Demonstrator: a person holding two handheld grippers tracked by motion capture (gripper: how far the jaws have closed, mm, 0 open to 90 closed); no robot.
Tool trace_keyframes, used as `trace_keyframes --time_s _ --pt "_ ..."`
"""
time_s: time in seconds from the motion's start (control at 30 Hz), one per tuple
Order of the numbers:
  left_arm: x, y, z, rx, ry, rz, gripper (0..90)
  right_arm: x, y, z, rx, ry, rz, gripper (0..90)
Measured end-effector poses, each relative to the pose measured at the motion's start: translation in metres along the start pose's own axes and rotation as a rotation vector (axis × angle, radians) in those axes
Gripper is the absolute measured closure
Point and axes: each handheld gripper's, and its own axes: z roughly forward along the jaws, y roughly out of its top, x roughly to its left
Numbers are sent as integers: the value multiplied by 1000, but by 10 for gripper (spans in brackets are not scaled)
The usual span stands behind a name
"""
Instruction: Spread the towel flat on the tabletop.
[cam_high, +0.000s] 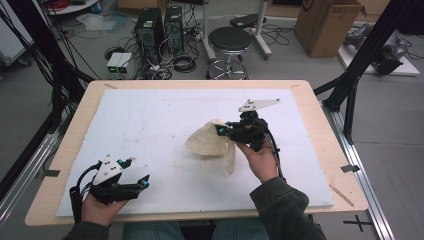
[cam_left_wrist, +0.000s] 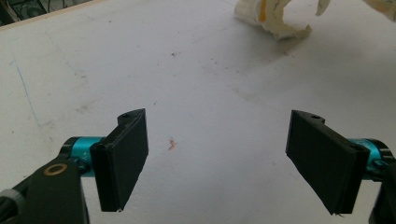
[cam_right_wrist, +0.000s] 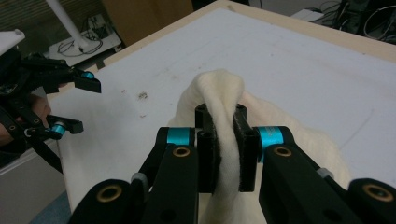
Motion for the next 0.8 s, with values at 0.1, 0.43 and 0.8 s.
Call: trace_keyframes --time_s 0.1,0.43,0.8 --pt "1 0 -1 -4 3 -4 214 9 3 15 7 24 -1 828" --pt "1 0 -1 -13 0 -9 214 25 13 48 -12 74 20 824" --pt "-1 0 -1 -15 -2 -9 212 4 -30 87 269 -33 9 778"
